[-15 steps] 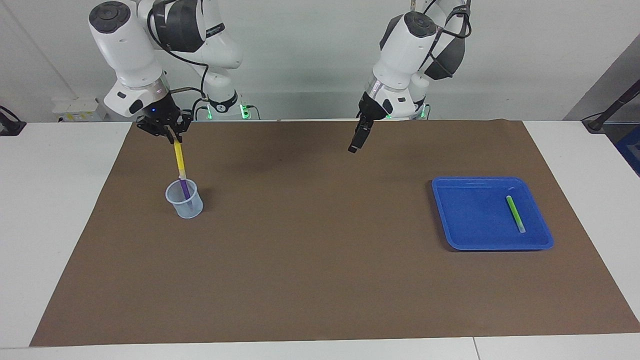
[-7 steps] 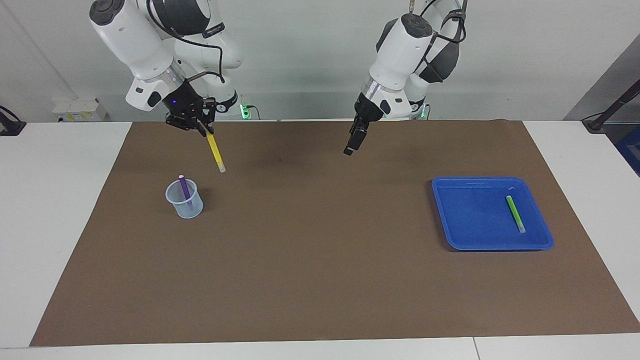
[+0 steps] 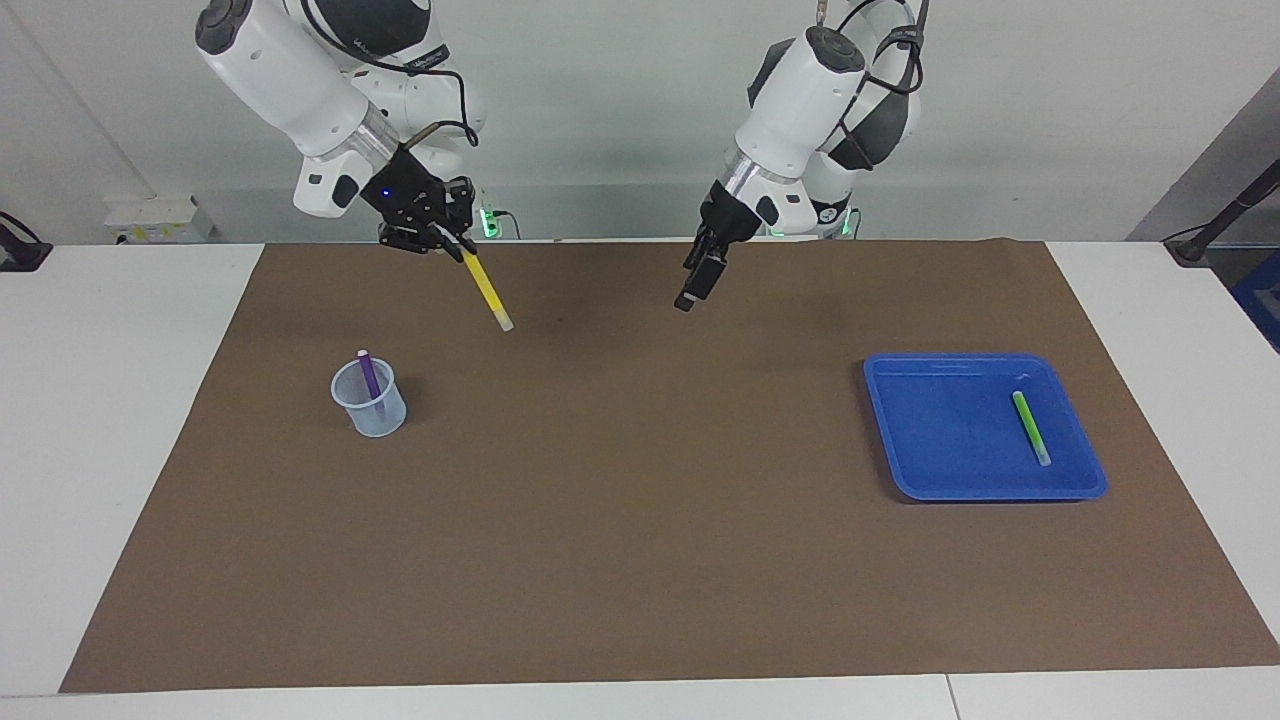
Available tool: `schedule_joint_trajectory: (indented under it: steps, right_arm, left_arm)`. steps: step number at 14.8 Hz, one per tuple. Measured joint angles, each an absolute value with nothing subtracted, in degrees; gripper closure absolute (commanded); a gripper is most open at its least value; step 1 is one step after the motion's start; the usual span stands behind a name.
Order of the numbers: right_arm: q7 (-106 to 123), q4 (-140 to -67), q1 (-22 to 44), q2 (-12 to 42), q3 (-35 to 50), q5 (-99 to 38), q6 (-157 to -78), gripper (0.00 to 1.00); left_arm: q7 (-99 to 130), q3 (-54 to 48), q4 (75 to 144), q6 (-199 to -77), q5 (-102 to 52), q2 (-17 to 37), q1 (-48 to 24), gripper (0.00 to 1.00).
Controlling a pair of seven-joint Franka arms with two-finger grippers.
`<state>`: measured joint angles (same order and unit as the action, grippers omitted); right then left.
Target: Right arm passes pens to left for tray arrangement
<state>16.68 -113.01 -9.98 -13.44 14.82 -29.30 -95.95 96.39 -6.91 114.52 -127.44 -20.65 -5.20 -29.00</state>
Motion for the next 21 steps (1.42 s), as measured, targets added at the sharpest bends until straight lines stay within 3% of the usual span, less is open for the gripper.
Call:
schedule_joint_trajectory:
  steps: [6,14,16,21]
  right_arm:
    - [21.7,-112.9,-7.2,-13.5,14.9,-35.2,-95.9,1.00]
    - [25.3,-112.7,-5.9,-13.6,14.9,-40.7,-96.8,1.00]
    - [25.4,-112.7,-5.8,-13.6,14.9,-41.0,-96.9,1.00]
    - [25.8,-112.6,-5.8,-13.6,14.9,-42.3,-97.1,1.00]
  left_arm:
    - [98.3,-6.9,114.6,-131.9,-23.7,-5.2,-34.8,0.00]
    - [117.3,-7.1,114.6,-144.4,-23.8,-4.9,-43.9,0.03]
    - [120.0,-7.1,114.3,-146.5,-23.2,-4.1,-44.4,0.15]
    - [121.1,-7.2,114.0,-146.7,-21.5,-2.8,-44.6,0.28]
